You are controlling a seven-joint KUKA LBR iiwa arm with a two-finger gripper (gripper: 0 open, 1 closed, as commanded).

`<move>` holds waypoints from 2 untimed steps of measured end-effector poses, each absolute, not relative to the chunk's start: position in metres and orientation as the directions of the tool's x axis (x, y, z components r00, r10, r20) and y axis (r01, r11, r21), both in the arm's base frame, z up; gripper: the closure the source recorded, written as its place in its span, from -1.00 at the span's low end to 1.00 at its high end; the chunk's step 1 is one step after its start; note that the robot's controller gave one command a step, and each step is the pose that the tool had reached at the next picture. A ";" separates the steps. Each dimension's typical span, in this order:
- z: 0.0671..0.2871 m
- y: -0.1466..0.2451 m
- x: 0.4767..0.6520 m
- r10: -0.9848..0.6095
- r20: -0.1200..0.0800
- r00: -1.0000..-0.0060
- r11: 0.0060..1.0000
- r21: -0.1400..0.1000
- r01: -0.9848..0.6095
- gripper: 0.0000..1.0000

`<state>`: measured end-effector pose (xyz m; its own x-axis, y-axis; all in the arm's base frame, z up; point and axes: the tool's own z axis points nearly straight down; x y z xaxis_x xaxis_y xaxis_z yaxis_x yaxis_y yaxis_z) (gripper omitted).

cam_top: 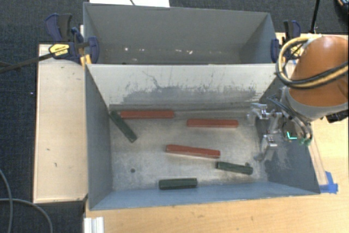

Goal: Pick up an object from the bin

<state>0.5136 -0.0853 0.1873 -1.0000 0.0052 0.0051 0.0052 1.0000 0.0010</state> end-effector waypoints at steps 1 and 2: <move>0.093 -0.066 0.489 0.142 0.006 -0.990 0.990 0.001 0.142 -1.00; 0.069 -0.055 0.495 0.196 0.003 -0.981 0.981 0.001 0.196 -1.00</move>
Offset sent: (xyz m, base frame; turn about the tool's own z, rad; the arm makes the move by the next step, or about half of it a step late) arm -0.0225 0.0184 -0.0913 0.1373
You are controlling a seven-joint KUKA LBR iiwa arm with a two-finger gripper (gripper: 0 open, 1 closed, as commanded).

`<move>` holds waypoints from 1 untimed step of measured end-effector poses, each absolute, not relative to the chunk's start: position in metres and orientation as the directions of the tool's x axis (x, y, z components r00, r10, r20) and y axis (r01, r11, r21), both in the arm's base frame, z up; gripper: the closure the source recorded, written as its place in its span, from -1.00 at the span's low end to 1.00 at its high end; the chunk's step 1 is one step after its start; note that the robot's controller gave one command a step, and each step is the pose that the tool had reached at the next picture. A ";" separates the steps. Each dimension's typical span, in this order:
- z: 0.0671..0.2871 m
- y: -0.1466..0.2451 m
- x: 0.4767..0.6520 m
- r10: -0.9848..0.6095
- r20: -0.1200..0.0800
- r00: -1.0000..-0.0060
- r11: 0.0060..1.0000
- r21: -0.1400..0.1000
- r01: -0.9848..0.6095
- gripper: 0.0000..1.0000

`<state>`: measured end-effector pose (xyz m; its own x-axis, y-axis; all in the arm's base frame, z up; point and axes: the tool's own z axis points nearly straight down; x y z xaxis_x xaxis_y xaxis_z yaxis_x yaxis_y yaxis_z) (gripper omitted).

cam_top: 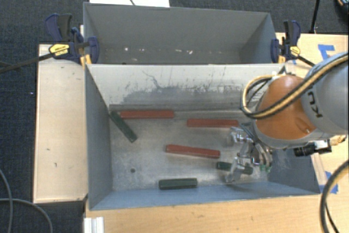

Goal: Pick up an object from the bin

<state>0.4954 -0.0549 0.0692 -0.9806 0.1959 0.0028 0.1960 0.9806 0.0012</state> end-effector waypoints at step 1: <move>0.070 -0.056 0.496 0.191 0.001 -0.982 0.982 0.000 0.191 1.00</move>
Offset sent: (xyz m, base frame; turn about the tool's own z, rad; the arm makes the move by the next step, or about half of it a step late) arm 0.0000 0.0000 0.0000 0.0000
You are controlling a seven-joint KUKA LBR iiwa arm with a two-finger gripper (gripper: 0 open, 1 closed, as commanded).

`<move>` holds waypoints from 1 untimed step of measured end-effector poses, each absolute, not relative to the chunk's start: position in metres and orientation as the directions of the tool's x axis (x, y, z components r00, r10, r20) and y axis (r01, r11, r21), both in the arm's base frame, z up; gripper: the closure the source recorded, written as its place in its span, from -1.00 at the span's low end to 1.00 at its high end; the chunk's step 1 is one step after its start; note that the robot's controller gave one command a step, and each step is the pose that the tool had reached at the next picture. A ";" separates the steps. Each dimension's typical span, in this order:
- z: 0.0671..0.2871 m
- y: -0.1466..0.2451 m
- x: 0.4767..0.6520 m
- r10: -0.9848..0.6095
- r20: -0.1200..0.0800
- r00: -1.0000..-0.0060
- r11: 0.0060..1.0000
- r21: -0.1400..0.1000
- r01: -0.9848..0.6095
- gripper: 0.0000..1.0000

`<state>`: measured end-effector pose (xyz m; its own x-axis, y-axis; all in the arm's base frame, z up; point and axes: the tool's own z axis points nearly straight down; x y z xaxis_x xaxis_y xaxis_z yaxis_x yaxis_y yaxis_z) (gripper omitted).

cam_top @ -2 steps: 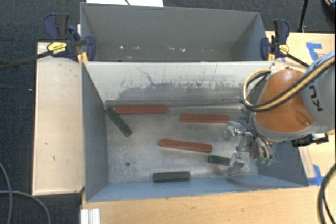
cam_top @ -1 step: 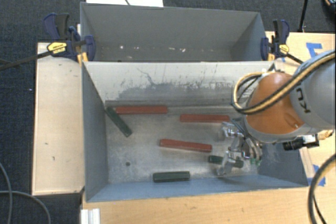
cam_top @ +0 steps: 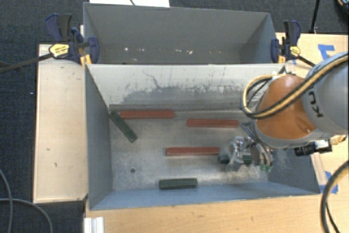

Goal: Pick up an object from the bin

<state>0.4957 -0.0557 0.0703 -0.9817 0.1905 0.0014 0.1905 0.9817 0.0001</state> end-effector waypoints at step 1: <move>0.220 -0.057 0.503 0.226 -0.010 -0.974 0.974 0.002 0.226 1.00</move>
Offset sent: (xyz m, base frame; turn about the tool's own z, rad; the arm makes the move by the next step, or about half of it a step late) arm 0.0048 -0.0010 0.1449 0.0415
